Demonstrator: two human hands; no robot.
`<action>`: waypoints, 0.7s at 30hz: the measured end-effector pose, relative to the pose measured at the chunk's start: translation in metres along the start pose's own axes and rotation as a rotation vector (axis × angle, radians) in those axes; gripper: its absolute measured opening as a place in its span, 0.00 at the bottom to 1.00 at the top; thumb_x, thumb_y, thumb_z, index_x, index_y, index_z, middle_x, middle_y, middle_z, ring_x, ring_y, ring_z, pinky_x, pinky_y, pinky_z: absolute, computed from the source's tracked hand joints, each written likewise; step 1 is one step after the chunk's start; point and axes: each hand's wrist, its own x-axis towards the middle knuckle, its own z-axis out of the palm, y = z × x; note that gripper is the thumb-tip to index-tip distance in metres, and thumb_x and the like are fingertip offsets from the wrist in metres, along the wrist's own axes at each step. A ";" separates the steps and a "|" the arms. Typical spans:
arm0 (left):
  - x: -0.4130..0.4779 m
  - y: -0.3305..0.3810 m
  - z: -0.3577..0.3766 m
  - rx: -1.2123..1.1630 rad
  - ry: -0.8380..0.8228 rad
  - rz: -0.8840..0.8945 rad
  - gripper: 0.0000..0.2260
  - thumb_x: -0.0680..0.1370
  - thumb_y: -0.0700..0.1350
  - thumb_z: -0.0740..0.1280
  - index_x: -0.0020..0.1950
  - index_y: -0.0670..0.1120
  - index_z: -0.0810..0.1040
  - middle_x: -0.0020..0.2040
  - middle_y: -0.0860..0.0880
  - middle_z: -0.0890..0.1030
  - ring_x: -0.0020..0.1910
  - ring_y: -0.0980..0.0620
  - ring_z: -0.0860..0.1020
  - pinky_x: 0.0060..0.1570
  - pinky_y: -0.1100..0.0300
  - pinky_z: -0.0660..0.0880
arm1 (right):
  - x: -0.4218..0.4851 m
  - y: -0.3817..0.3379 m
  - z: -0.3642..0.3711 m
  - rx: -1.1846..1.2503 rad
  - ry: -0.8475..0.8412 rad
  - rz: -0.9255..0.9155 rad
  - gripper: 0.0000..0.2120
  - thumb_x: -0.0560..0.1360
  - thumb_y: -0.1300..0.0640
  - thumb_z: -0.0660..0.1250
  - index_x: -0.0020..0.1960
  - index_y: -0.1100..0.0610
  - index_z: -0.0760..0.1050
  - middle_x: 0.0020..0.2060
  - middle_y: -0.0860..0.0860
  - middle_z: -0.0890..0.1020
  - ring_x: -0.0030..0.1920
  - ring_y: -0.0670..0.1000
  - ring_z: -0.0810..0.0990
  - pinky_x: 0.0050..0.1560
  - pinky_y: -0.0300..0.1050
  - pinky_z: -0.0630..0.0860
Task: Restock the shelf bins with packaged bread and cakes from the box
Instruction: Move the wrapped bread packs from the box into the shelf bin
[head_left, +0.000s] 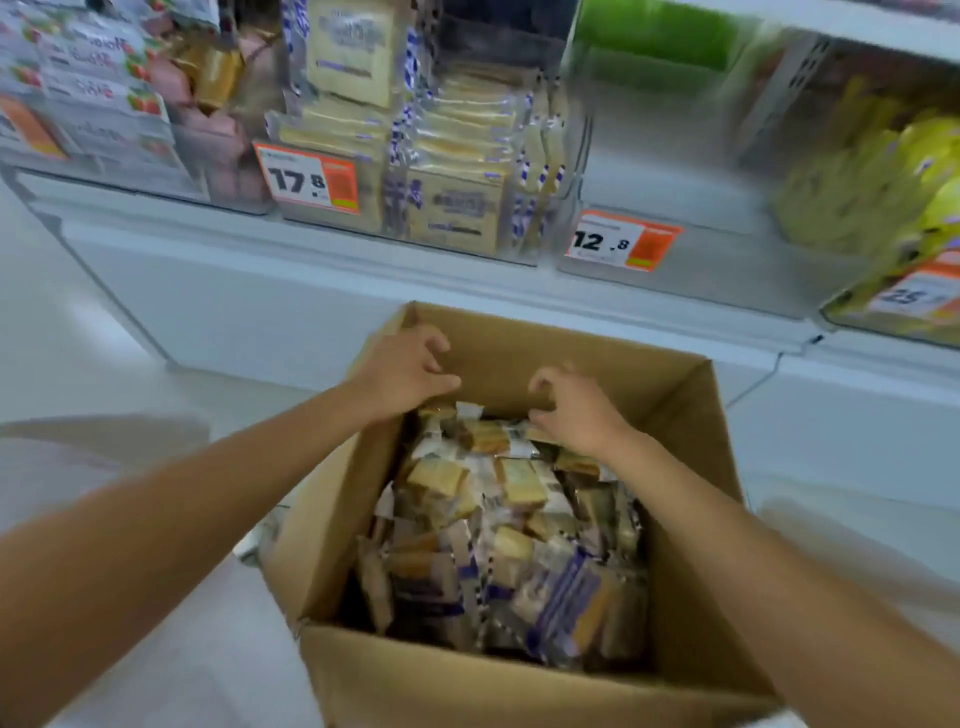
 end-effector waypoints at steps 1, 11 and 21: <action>-0.003 -0.007 0.018 -0.001 -0.064 -0.016 0.19 0.73 0.50 0.75 0.61 0.49 0.74 0.45 0.53 0.80 0.45 0.58 0.77 0.47 0.62 0.72 | -0.010 0.026 0.013 0.026 -0.074 0.060 0.12 0.75 0.57 0.70 0.58 0.54 0.74 0.53 0.49 0.72 0.55 0.51 0.74 0.55 0.46 0.73; -0.004 -0.032 0.092 0.032 -0.360 -0.108 0.18 0.76 0.50 0.72 0.64 0.49 0.74 0.47 0.54 0.82 0.45 0.61 0.76 0.43 0.65 0.73 | -0.076 0.109 0.094 0.366 -0.584 0.404 0.40 0.75 0.53 0.72 0.79 0.55 0.52 0.70 0.52 0.68 0.70 0.53 0.69 0.56 0.37 0.68; -0.024 0.020 0.114 -0.465 -0.512 -0.285 0.22 0.72 0.62 0.71 0.62 0.55 0.72 0.58 0.56 0.78 0.59 0.53 0.77 0.59 0.52 0.76 | -0.040 0.044 0.036 0.943 -0.162 0.311 0.20 0.80 0.47 0.62 0.61 0.61 0.78 0.55 0.56 0.83 0.54 0.54 0.83 0.56 0.52 0.80</action>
